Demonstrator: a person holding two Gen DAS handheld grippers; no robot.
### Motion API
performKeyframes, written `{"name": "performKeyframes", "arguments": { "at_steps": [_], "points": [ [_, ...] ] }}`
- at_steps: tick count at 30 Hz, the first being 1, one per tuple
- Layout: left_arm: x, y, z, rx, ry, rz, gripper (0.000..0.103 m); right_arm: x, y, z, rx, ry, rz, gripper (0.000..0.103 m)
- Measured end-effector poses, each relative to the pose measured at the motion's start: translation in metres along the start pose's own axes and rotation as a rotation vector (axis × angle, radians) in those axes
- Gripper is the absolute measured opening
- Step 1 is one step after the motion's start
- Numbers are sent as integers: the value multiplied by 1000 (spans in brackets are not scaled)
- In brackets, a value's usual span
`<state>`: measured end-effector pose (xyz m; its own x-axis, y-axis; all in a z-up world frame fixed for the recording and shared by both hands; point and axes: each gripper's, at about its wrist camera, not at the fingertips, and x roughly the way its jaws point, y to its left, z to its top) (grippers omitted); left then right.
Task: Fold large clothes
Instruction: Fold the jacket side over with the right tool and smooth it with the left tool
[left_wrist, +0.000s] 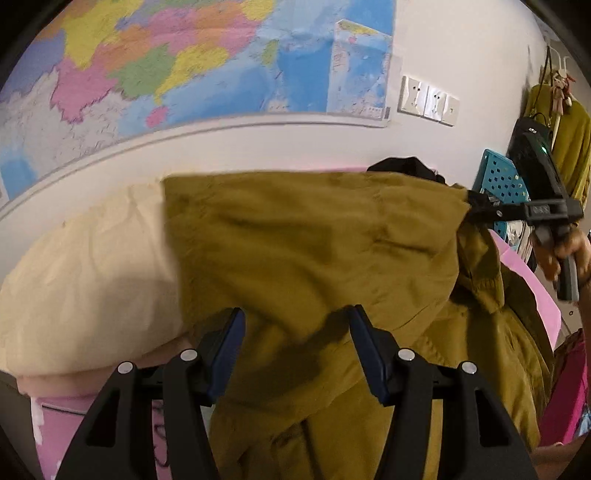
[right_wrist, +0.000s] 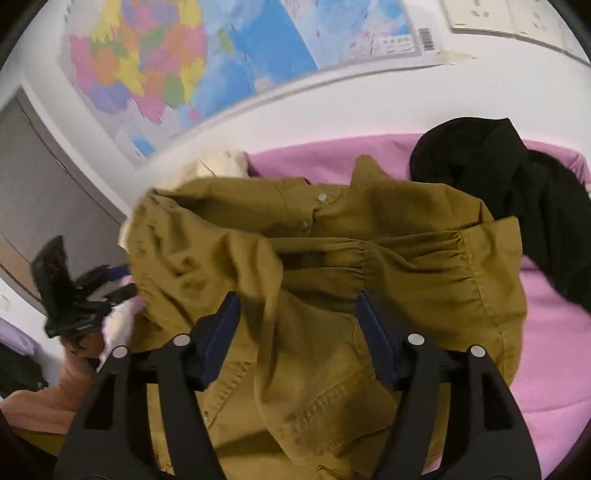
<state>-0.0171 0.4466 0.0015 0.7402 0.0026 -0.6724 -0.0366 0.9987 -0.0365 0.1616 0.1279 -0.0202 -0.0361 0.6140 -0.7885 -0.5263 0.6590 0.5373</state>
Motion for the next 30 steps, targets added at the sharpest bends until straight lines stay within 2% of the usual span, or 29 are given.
{"name": "performKeyframes", "arguments": {
  "at_steps": [2,4,8,10,12,14,17,19,20,22,24,26,28,30],
  "points": [
    [0,-6,4,21,-18,14,56,-8,0,-11,-1,-42,6,78],
    [6,-10,8,42,-14,28,58,-17,2,-32,-36,-65,7,80],
    [36,-8,16,40,37,65,58,-8,7,-65,-100,-21,-68,82],
    [48,-6,20,28,59,75,59,2,9,-73,-140,1,-105,70],
    [58,-5,22,24,77,90,61,2,7,-73,-138,7,-60,25],
    [63,-5,24,23,92,101,63,-22,2,-64,-98,-58,-2,4],
    [56,-3,28,6,90,68,63,-77,-16,-45,20,-189,138,4],
    [48,1,32,-21,71,25,64,-103,-26,-37,68,-239,190,4],
    [43,4,35,-35,59,-4,64,-116,-30,-32,73,-262,174,4],
    [43,1,37,-29,57,-7,64,-119,-38,-24,95,-247,108,4],
    [54,-6,39,4,82,46,64,-104,-59,-18,187,-206,61,9],
    [75,-11,38,25,138,126,64,-81,-82,-14,280,-137,0,13],
    [91,-10,37,29,179,150,65,-57,-99,-19,332,-106,-10,19],
    [99,-9,35,34,190,172,65,-46,-103,-28,339,-112,10,51]
  ]
}}
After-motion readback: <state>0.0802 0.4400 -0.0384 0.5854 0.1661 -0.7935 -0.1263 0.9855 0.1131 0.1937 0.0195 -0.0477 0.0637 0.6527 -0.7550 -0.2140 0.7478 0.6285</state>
